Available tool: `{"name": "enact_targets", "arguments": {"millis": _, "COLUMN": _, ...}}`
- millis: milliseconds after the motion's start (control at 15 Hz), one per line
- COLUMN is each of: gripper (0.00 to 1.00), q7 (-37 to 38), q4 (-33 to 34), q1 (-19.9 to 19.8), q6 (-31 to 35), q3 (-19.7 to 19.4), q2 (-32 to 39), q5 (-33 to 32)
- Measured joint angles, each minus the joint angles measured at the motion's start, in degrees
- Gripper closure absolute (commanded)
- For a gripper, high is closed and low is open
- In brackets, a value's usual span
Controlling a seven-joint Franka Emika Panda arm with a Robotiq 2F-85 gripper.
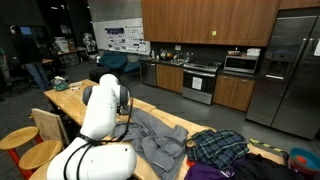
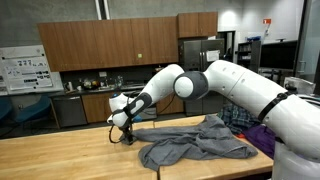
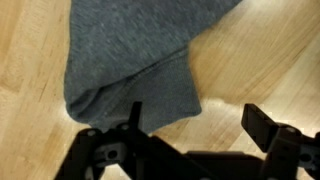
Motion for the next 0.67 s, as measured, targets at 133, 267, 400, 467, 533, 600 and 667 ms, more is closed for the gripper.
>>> {"name": "enact_targets", "arguments": {"millis": 133, "gripper": 0.00, "q7": 2.4, "q4": -1.6, "q1": 0.0, "q6": 0.3, "q3": 0.0, "q2": -1.2, "q5": 0.0}}
{"name": "enact_targets", "arguments": {"millis": 267, "gripper": 0.00, "q7": 4.7, "q4": -4.0, "q1": 0.0, "q6": 1.1, "q3": 0.0, "q2": -3.2, "q5": 0.0}}
{"name": "enact_targets", "arguments": {"millis": 400, "gripper": 0.00, "q7": 6.8, "q4": -7.0, "q1": 0.1, "q6": 2.3, "q3": 0.0, "q2": -5.7, "q5": 0.0}}
{"name": "enact_targets", "arguments": {"millis": 467, "gripper": 0.00, "q7": 7.8, "q4": -8.7, "q1": 0.2, "q6": 3.0, "q3": 0.0, "q2": -7.1, "q5": 0.0}}
{"name": "enact_targets", "arguments": {"millis": 533, "gripper": 0.00, "q7": 8.8, "q4": -10.6, "q1": 0.3, "q6": 3.7, "q3": 0.0, "q2": -8.6, "q5": -0.1}}
{"name": "enact_targets", "arguments": {"millis": 600, "gripper": 0.00, "q7": 9.8, "q4": -12.5, "q1": 0.3, "q6": 4.4, "q3": 0.0, "q2": -10.1, "q5": -0.1}}
{"name": "enact_targets", "arguments": {"millis": 667, "gripper": 0.00, "q7": 10.9, "q4": -14.5, "q1": 0.3, "q6": 5.1, "q3": 0.0, "q2": -11.7, "q5": -0.1}}
